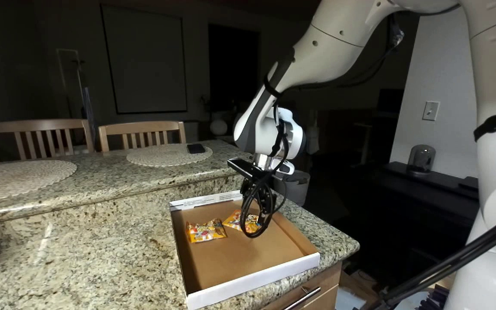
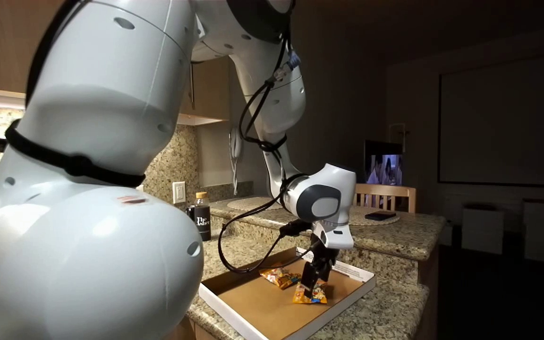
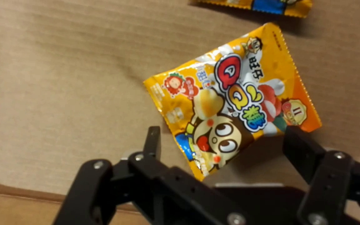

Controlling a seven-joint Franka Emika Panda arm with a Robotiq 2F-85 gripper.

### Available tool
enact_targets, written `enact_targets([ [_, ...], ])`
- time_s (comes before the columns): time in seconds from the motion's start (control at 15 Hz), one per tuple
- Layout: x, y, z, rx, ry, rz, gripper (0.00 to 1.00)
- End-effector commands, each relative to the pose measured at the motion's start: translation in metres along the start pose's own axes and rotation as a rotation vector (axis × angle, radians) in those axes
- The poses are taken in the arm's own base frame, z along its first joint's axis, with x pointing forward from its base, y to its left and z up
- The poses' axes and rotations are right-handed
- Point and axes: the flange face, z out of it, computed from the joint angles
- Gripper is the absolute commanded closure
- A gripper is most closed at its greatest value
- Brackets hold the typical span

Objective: Pick up the two objects on the cover box and put them on the counter

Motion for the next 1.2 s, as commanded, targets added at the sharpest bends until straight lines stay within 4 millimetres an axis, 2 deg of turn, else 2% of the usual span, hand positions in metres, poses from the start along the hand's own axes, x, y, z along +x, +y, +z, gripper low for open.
enact_targets([
  [0.0, -0.002, -0.001, -0.003, -0.013, 0.012, 0.018, 0.0],
  [0.53, -0.003, -0.001, -0.005, -0.005, 0.02, 0.014, 0.0],
  [0.93, -0.019, 0.01, -0.036, 0.253, 0.092, -0.064, 0.0],
  [1.0, -0.012, -0.005, -0.023, 0.194, 0.075, -0.036, 0.0],
  [1.13, -0.019, -0.002, -0.029, 0.229, 0.086, -0.05, 0.0],
])
